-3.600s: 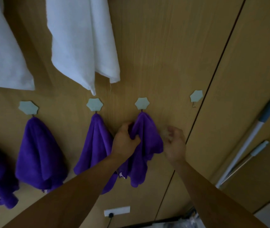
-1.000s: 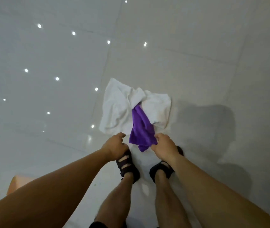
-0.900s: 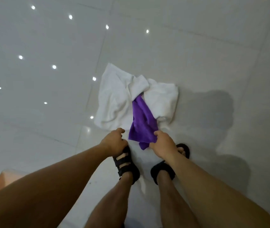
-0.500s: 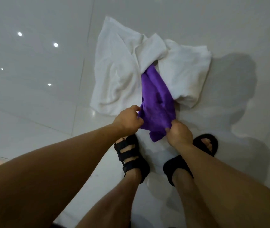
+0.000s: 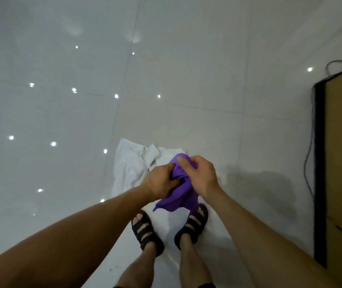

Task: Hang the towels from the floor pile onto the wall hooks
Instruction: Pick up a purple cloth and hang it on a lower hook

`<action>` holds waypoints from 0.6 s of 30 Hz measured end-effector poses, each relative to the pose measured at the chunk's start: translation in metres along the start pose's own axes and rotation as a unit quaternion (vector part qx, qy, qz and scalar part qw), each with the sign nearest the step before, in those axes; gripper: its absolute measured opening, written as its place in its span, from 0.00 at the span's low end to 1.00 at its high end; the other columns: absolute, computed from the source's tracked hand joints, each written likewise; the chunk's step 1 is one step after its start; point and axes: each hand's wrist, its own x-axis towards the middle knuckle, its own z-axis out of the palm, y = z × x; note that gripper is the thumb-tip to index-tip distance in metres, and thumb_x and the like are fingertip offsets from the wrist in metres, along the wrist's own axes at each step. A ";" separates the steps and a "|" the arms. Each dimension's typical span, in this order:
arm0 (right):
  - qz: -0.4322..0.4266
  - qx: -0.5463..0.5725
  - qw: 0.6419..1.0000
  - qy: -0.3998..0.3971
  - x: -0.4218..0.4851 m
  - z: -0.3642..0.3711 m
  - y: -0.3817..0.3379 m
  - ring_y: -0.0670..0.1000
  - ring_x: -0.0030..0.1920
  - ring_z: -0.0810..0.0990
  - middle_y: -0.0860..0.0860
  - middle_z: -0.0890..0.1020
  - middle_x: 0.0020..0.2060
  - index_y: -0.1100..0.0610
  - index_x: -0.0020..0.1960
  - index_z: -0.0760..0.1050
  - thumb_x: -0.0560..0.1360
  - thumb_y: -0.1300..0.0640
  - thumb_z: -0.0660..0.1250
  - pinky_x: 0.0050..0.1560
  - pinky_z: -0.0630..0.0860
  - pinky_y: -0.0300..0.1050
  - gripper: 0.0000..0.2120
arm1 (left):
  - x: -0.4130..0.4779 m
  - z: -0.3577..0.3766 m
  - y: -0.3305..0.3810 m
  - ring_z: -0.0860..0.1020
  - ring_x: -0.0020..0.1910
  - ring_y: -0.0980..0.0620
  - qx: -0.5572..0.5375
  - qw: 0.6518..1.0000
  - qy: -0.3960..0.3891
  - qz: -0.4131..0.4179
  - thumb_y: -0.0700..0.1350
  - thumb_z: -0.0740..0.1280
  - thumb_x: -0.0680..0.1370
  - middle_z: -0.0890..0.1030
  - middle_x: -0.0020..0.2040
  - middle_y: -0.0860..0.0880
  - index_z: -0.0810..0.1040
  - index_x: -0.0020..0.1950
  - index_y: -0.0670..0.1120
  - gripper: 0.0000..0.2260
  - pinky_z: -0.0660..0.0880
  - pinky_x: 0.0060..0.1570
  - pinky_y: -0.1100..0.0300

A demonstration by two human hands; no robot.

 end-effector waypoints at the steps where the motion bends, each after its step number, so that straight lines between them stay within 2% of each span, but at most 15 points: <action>1: -0.003 0.001 1.000 -0.004 -0.012 -0.025 -0.021 0.42 0.38 0.79 0.43 0.81 0.37 0.48 0.41 0.76 0.64 0.35 0.73 0.41 0.75 0.33 0.18 | -0.012 -0.015 0.025 0.80 0.38 0.46 -0.005 1.000 0.008 0.013 0.45 0.67 0.74 0.82 0.39 0.46 0.76 0.46 0.45 0.04 0.77 0.41 0.54; 2: -0.006 -0.009 1.000 -0.012 -0.025 -0.050 -0.040 0.43 0.41 0.81 0.43 0.82 0.41 0.47 0.45 0.75 0.57 0.33 0.75 0.43 0.77 0.38 0.25 | -0.024 -0.031 0.050 0.79 0.35 0.48 -0.009 1.000 0.013 0.024 0.44 0.67 0.73 0.81 0.36 0.49 0.75 0.42 0.48 0.02 0.76 0.36 0.61; 4: -0.019 -0.057 0.997 -0.039 -0.049 -0.103 -0.069 0.43 0.45 0.81 0.42 0.81 0.45 0.44 0.51 0.72 0.51 0.34 0.78 0.42 0.77 0.38 0.33 | -0.048 -0.062 0.096 0.77 0.32 0.55 0.001 0.998 0.034 0.050 0.44 0.69 0.71 0.78 0.32 0.55 0.73 0.36 0.53 0.07 0.70 0.30 0.71; 6: -0.041 -0.129 0.989 -0.051 -0.074 -0.151 -0.090 0.42 0.44 0.79 0.40 0.78 0.44 0.41 0.56 0.70 0.54 0.39 0.80 0.40 0.72 0.35 0.34 | -0.070 -0.090 0.139 0.77 0.34 0.59 0.021 0.996 0.027 0.086 0.44 0.69 0.71 0.79 0.34 0.58 0.75 0.36 0.57 0.09 0.70 0.32 0.72; 8: -0.056 -0.175 0.983 0.008 -0.094 -0.195 -0.105 0.44 0.42 0.77 0.40 0.75 0.39 0.40 0.56 0.73 0.62 0.44 0.78 0.38 0.68 0.34 0.26 | -0.084 -0.114 0.183 0.78 0.36 0.59 0.059 0.992 0.002 0.113 0.44 0.68 0.74 0.81 0.36 0.58 0.78 0.42 0.56 0.06 0.73 0.36 0.69; 10: -0.064 -0.191 0.974 0.105 -0.112 -0.230 -0.119 0.47 0.42 0.77 0.40 0.74 0.36 0.41 0.50 0.76 0.67 0.45 0.76 0.39 0.68 0.38 0.14 | -0.093 -0.128 0.227 0.80 0.40 0.54 0.114 0.984 -0.022 0.138 0.44 0.66 0.76 0.82 0.41 0.53 0.80 0.49 0.50 0.05 0.75 0.37 0.66; 12: -0.083 -0.197 0.960 0.183 -0.132 -0.257 -0.135 0.48 0.44 0.79 0.40 0.75 0.39 0.42 0.51 0.77 0.68 0.46 0.74 0.41 0.70 0.40 0.12 | -0.102 -0.132 0.275 0.80 0.40 0.52 0.127 0.980 -0.037 0.146 0.44 0.65 0.76 0.81 0.42 0.51 0.80 0.49 0.48 0.06 0.74 0.33 0.66; 14: -0.125 -0.187 0.950 0.215 -0.155 -0.272 -0.152 0.49 0.51 0.78 0.43 0.75 0.47 0.44 0.59 0.75 0.67 0.47 0.74 0.49 0.74 0.44 0.21 | -0.113 -0.128 0.323 0.80 0.35 0.52 0.060 0.985 -0.049 0.157 0.42 0.64 0.76 0.81 0.41 0.48 0.79 0.49 0.47 0.06 0.75 0.30 0.63; 16: -0.183 -0.175 0.940 0.231 -0.181 -0.279 -0.167 0.49 0.58 0.75 0.47 0.74 0.56 0.48 0.65 0.73 0.66 0.48 0.74 0.58 0.74 0.47 0.28 | -0.130 -0.123 0.365 0.79 0.30 0.51 -0.037 0.982 -0.067 0.172 0.40 0.62 0.77 0.81 0.39 0.46 0.77 0.54 0.47 0.08 0.76 0.28 0.60; 18: -0.226 -0.124 0.932 0.255 -0.209 -0.282 -0.174 0.47 0.61 0.73 0.47 0.73 0.60 0.49 0.66 0.71 0.66 0.51 0.72 0.61 0.72 0.42 0.29 | -0.148 -0.118 0.401 0.80 0.29 0.52 -0.098 0.971 -0.105 0.192 0.39 0.61 0.77 0.81 0.41 0.45 0.74 0.60 0.49 0.13 0.76 0.29 0.59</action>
